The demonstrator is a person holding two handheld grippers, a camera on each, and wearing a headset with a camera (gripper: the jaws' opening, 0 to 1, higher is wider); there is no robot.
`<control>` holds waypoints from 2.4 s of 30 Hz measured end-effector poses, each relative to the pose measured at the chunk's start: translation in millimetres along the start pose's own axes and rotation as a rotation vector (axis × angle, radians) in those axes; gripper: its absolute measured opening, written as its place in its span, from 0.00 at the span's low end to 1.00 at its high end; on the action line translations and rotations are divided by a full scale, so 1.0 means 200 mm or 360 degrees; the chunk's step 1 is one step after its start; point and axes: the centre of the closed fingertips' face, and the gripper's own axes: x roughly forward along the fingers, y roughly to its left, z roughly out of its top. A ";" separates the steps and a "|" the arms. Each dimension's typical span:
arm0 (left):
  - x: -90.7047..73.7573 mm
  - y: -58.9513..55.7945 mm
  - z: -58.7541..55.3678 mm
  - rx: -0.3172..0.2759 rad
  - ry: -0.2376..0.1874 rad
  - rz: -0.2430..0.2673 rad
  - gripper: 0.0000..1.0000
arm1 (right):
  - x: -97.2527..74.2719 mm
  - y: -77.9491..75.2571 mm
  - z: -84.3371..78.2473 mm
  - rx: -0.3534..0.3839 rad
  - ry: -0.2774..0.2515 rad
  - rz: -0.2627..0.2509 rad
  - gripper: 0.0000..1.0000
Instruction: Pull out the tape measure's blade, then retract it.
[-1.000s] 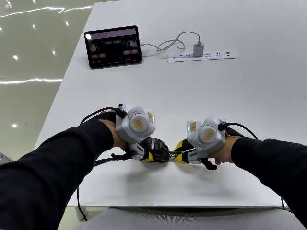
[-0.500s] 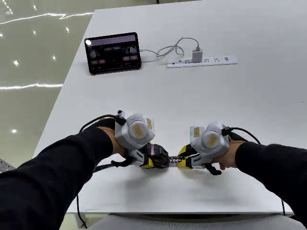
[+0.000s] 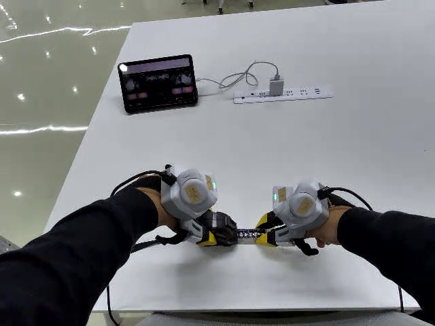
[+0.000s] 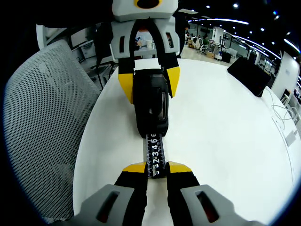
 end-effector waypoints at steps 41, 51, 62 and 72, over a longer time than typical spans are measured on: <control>0.00 0.00 0.01 -0.0044 -0.0032 -0.0002 0.31 | -0.06 0.00 -0.06 0.0037 0.0010 -0.0008 0.11; 0.00 0.00 0.01 -0.0059 -0.0064 0.0011 0.31 | -0.08 0.01 -0.08 0.0046 0.0028 -0.0026 0.11; 0.01 0.00 0.02 -0.0075 -0.0064 0.0023 0.30 | -0.10 -0.01 -0.11 0.0059 0.0046 -0.0026 0.11; 0.01 0.01 0.02 -0.0095 -0.0085 0.0027 0.30 | -0.15 -0.02 -0.16 0.0085 0.0071 -0.0037 0.11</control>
